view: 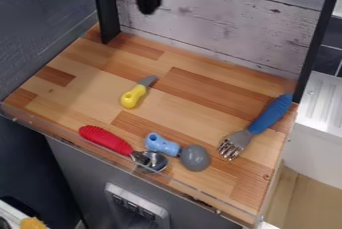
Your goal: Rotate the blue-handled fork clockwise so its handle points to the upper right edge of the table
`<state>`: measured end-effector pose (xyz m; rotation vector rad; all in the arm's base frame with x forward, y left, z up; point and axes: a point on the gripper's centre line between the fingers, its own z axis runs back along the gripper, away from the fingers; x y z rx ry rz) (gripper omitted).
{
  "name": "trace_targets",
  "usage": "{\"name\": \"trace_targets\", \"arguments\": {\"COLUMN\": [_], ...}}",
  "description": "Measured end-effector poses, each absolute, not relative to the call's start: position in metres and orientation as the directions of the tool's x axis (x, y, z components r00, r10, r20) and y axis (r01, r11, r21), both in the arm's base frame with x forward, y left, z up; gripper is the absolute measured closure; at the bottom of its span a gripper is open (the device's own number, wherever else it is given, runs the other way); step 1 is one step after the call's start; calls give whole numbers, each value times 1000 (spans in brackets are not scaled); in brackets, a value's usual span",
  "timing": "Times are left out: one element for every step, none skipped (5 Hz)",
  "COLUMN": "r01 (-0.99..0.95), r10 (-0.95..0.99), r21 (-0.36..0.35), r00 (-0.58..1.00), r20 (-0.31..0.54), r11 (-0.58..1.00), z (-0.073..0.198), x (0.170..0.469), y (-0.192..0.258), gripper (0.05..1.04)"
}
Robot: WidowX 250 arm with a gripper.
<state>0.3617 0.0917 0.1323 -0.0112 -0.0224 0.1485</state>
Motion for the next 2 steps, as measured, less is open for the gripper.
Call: {"name": "trace_targets", "arguments": {"r01": [-76,36], "r10": [76,-36], "r21": [-8,-13], "r00": [997,999], "r20": [12,6], "r11": [997,999], "z": [132,131], "x": [375,388], "y": [131,155], "gripper": [1024,1024]}}
